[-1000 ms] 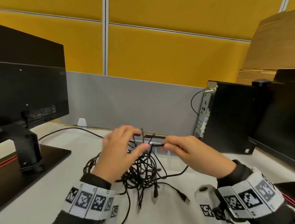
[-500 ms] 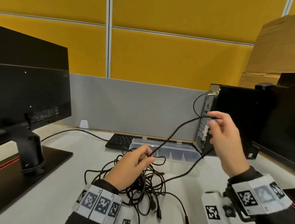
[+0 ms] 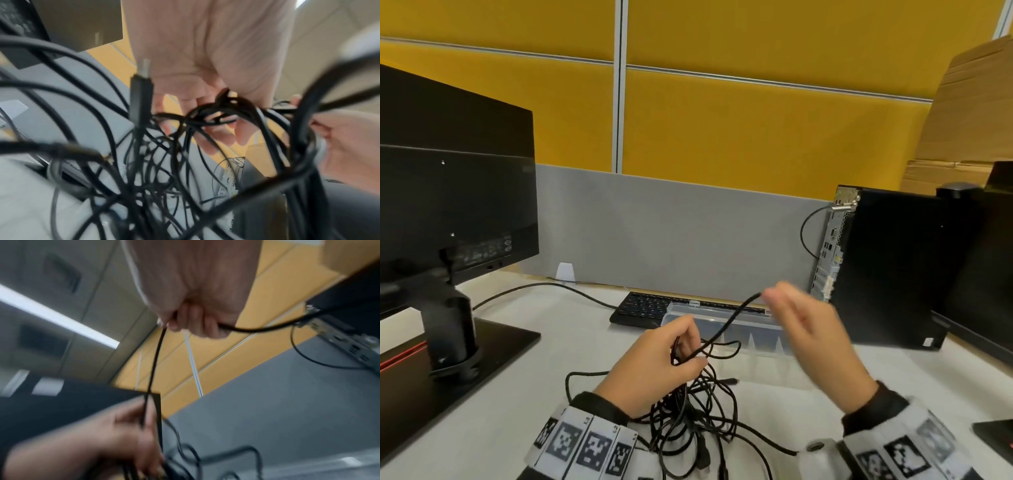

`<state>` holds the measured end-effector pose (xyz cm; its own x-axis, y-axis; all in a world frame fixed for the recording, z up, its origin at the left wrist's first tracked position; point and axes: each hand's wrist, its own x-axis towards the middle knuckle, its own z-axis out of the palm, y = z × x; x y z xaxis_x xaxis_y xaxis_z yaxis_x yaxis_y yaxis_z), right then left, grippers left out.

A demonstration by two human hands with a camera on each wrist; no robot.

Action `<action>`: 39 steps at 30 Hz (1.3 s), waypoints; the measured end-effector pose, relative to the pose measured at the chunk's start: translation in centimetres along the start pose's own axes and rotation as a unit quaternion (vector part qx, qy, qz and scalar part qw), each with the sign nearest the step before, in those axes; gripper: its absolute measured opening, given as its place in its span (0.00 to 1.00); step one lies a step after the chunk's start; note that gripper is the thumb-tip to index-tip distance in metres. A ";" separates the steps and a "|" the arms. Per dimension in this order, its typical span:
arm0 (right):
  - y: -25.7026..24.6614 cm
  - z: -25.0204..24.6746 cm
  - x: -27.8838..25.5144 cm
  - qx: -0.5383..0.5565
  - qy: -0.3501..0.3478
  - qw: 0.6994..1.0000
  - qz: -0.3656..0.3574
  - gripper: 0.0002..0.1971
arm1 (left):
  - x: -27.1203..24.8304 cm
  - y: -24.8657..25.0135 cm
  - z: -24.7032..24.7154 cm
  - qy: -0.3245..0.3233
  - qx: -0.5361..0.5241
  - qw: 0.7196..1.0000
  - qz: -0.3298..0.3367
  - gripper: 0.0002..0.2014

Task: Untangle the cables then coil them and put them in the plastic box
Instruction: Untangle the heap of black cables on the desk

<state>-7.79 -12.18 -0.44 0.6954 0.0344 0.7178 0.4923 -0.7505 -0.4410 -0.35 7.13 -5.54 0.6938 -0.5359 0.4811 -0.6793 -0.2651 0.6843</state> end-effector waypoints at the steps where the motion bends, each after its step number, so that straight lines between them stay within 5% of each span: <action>1: 0.1 -0.5 0.3 0.027 0.065 0.997 0.001 0.21 | 0.0 -0.1 -0.1 -0.001 -0.005 1.000 -0.006 0.08; 4: 0.8 -1.6 0.7 0.101 0.205 0.973 0.044 0.22 | 0.0 0.2 0.0 -0.004 -0.029 1.000 -0.005 0.06; 6: 1.4 -2.1 0.8 0.089 0.221 0.969 0.070 0.20 | -0.1 0.4 0.2 -0.008 -0.030 1.000 0.004 0.05; 9: 1.3 -2.3 0.5 -0.164 0.173 0.970 0.044 0.08 | -0.1 0.7 0.3 0.010 -0.031 0.999 0.009 0.04; 13: -0.4 -0.1 -0.3 -0.433 0.037 0.899 -0.055 0.32 | -0.1 1.1 0.6 0.032 -0.039 0.998 0.024 0.04; 16: -0.8 3.0 -1.3 -0.410 -0.112 0.896 -0.128 0.15 | -0.1 1.2 0.7 0.044 -0.041 0.997 0.044 0.04; 20: -0.4 3.1 -0.7 -0.292 -0.198 0.933 -0.071 0.24 | -0.2 0.9 0.3 0.045 -0.036 0.998 0.036 0.04; 25: 0.2 1.4 -0.5 -0.024 -0.038 0.999 -0.002 0.17 | -0.3 -0.3 -0.3 0.010 0.023 1.000 -0.012 0.07; 33: 1.4 -0.7 -0.7 0.158 0.267 0.948 0.077 0.20 | -0.3 -0.4 -0.2 -0.069 0.031 0.994 -0.081 0.09; 36: 2.2 -1.4 -0.9 0.102 0.264 0.956 0.077 0.21 | -0.4 -0.1 0.4 -0.095 0.061 0.991 -0.066 0.03; 39: 2.7 -2.5 -0.6 -0.002 0.158 0.984 0.080 0.14 | -0.3 0.0 0.9 -0.084 0.076 0.992 -0.050 0.06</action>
<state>-8.20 -15.86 -0.75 0.5659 -0.2911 0.7714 0.3868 -0.7325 -0.5602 -0.76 6.62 -6.21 0.7189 -0.6231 0.3081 -0.6460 -0.4351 0.6273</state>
